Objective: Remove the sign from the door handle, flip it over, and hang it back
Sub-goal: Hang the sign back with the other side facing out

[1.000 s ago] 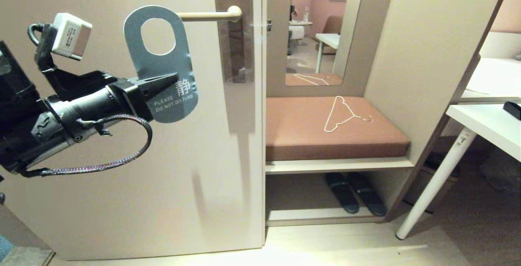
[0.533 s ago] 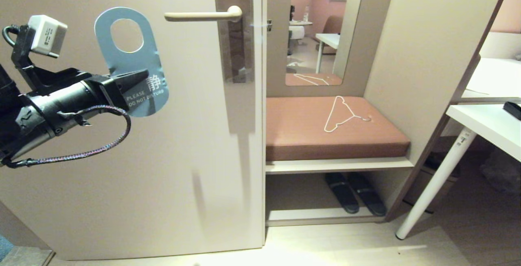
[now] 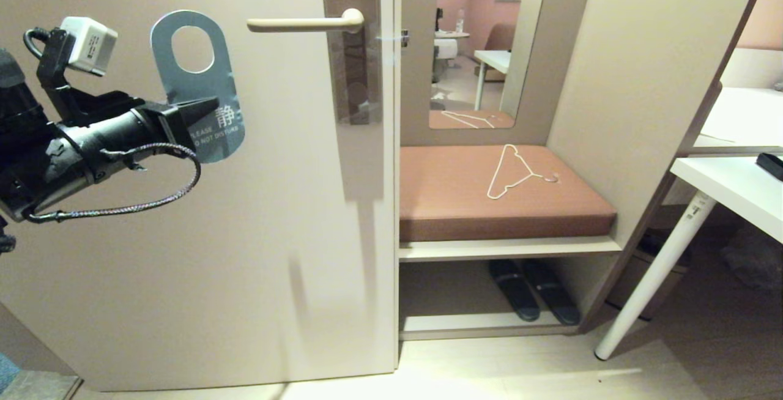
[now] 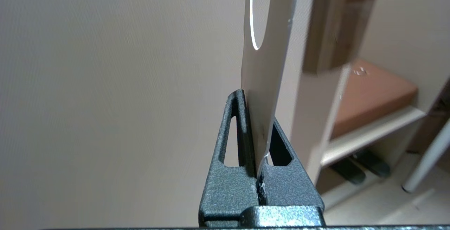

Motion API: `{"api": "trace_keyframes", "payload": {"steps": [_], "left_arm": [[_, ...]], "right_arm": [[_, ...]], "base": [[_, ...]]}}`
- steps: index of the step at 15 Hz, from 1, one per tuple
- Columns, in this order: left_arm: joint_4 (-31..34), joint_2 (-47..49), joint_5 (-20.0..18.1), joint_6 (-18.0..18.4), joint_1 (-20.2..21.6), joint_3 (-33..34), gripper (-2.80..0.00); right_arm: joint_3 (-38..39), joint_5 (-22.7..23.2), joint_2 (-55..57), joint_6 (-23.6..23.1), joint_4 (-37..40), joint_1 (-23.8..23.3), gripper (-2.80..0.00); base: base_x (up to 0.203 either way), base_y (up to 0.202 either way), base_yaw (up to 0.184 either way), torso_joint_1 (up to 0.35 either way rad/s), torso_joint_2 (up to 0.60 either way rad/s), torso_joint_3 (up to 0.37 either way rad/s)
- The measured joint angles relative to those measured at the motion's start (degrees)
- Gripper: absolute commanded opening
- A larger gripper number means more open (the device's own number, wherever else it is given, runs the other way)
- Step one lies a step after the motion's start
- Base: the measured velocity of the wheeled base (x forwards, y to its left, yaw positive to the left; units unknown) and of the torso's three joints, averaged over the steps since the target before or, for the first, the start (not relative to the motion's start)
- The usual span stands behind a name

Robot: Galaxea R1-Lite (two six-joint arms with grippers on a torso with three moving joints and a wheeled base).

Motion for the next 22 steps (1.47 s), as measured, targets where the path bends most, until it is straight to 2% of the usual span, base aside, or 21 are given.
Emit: {"api": "trace_keyframes", "payload": {"steps": [5,11,15,22], "left_arm": [[2.49,4.6,0.02,0.0,-0.06,-7.33,-2.8],[2.62,7.93,-0.04,0.29,-0.28,-10.49,-2.8],[3.36,8.84,-0.23,1.94,-0.69,-11.06,-2.8],[4.14,11.12,-0.06,1.95,-2.35,-15.47,-2.8]], "right_arm": [[0.0,0.01,0.0,-0.01,0.01,0.01,-2.8],[0.0,0.0,0.0,0.0,0.01,0.01,-2.8],[0.0,0.02,0.0,-0.02,0.01,0.01,-2.8],[0.0,0.02,0.0,0.0,0.01,0.01,-2.8]], "base": [[0.0,0.0,0.0,0.0,0.0,0.0],[0.0,0.0,0.0,0.0,0.0,0.0],[0.0,0.0,0.0,0.0,0.0,0.0],[0.0,0.0,0.0,0.0,0.0,0.0]]}}
